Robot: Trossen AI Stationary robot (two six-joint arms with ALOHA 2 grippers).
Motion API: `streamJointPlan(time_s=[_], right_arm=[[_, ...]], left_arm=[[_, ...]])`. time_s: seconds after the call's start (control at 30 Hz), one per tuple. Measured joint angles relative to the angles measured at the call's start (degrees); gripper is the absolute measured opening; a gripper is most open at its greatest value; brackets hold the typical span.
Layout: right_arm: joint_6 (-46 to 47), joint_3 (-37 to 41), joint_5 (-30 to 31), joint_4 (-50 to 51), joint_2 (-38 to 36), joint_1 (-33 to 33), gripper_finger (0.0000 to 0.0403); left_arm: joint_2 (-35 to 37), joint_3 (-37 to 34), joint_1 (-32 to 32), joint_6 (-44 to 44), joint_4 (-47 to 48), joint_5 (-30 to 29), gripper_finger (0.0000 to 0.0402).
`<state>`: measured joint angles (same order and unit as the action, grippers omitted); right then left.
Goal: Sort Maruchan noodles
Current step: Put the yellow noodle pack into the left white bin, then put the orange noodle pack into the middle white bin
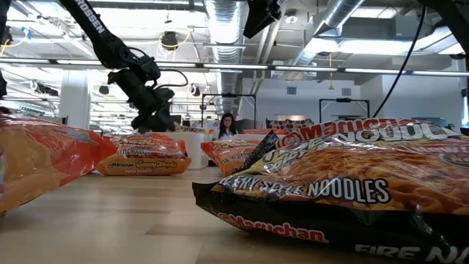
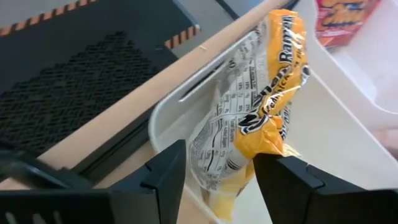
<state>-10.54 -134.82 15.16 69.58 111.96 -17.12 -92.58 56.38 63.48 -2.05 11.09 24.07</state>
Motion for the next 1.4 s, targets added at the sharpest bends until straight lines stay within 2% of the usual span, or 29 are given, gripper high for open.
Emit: streamJointPlan(time_s=[0.1,0.33,0.53,0.97,1.07,1.27,1.4], right_arm=[[0.01,0.0,0.0,0.0,0.0,-0.02,0.0166],[0.04,0.0,0.0,0.0,0.0,0.0,0.0166],[0.05,0.0,0.0,0.0,0.0,-0.02,0.0166],[-0.64,0.0,-0.02,0.07,0.0,-0.15,0.0166],[-3.25,0.0,-0.02,0.71,0.0,0.09,0.0166],[-5.86,0.0,-0.46,2.6,0.0,0.72,0.0176],[-6.0,0.0,-4.59,4.47,0.0,0.62,0.0199]], left_arm=[[0.0,0.0,0.0,0.74,0.0,1.12,0.0171],[0.02,0.0,1.39,0.87,0.0,-2.71,0.0171],[0.04,0.51,2.7,3.81,0.87,-0.01,0.0171],[0.11,12.89,2.8,1.84,17.51,1.28,0.0171],[0.11,14.82,2.64,1.25,21.91,4.42,0.0171],[0.11,15.52,1.21,0.77,27.96,16.34,0.0171],[0.11,15.52,-1.78,-0.61,31.65,21.93,0.0171]])
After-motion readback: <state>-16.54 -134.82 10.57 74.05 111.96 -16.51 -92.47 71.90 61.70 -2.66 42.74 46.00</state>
